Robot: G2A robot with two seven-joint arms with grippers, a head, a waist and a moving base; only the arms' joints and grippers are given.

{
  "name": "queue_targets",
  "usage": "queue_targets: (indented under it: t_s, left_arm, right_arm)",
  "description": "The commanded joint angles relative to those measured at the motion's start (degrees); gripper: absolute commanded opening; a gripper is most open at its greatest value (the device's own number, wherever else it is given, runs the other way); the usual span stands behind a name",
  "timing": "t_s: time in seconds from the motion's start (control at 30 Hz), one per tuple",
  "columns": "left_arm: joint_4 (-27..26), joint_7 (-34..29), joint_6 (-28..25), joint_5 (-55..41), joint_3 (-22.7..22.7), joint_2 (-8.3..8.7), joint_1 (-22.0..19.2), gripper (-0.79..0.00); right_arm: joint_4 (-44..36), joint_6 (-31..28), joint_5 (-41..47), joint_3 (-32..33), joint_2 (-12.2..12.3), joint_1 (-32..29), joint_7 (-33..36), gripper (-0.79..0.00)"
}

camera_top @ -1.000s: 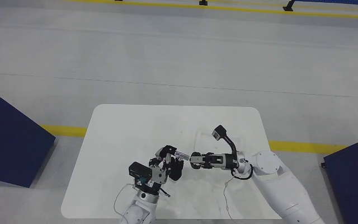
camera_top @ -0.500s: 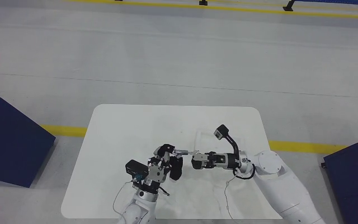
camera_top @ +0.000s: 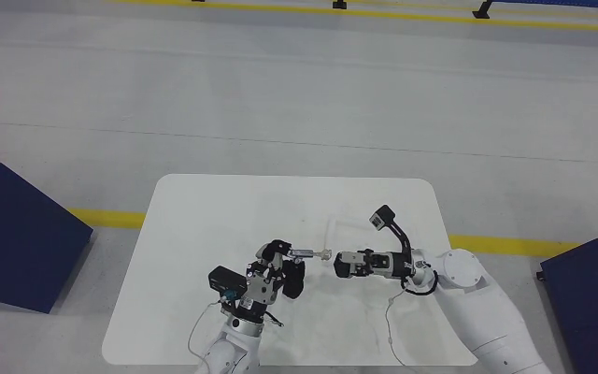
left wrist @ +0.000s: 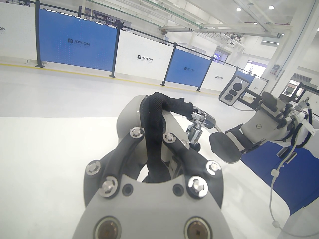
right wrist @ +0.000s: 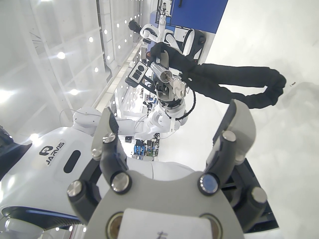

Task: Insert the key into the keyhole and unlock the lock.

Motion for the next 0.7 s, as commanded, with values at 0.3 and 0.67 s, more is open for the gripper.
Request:
queue_targets:
  t_s: [0.3,0.67]
  left_arm:
    - [0.11,-0.12,-0.52,0.24,-0.02,-0.03,0.03,-0.785]
    - [0.11,0.02,-0.30,0.22,-0.32,-0.07,0.14,-0.785]
  right_arm:
    - [6.02,-2.13,-0.77,-3.70,-1.42,4.89,0.45,-0.517]
    - [8.49,-3.81,0.41,-5.17,-2.28,6.74,1.51,-0.785]
